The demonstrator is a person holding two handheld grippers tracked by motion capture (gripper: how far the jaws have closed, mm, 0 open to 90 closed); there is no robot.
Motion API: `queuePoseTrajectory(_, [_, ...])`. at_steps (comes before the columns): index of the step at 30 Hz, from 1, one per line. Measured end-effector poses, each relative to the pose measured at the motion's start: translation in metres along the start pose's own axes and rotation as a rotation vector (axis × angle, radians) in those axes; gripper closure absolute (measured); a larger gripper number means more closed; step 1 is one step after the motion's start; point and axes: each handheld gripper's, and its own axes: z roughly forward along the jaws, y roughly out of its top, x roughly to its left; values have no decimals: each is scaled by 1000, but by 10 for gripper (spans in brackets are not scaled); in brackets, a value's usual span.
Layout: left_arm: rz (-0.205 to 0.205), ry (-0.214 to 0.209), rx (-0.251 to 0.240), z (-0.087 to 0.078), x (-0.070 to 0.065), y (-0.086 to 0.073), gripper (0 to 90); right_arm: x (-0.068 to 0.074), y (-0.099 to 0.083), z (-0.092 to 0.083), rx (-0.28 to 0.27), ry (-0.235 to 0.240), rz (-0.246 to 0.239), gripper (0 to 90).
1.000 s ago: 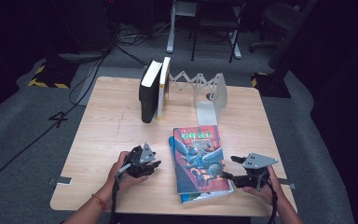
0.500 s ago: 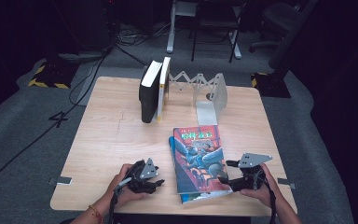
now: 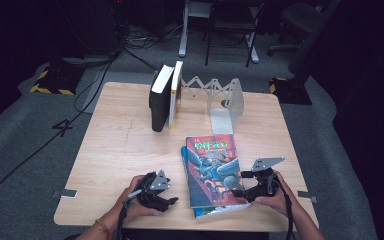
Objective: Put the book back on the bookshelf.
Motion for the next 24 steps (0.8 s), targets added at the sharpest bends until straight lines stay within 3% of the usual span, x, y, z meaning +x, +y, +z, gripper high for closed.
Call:
queuePoseTrajectory(9, [-6,0,0,5,5,4,201,3,5,0,20,-22,-50,123])
queuePoseTrajectory(14, [-4,-4,-1,6,7,6,198,9,9,-2,26,-75,-104,145])
queuePoseTrajectory(24, [-18,12,-1,13,15,13,199,11,18,-1,11,-118,-144,170])
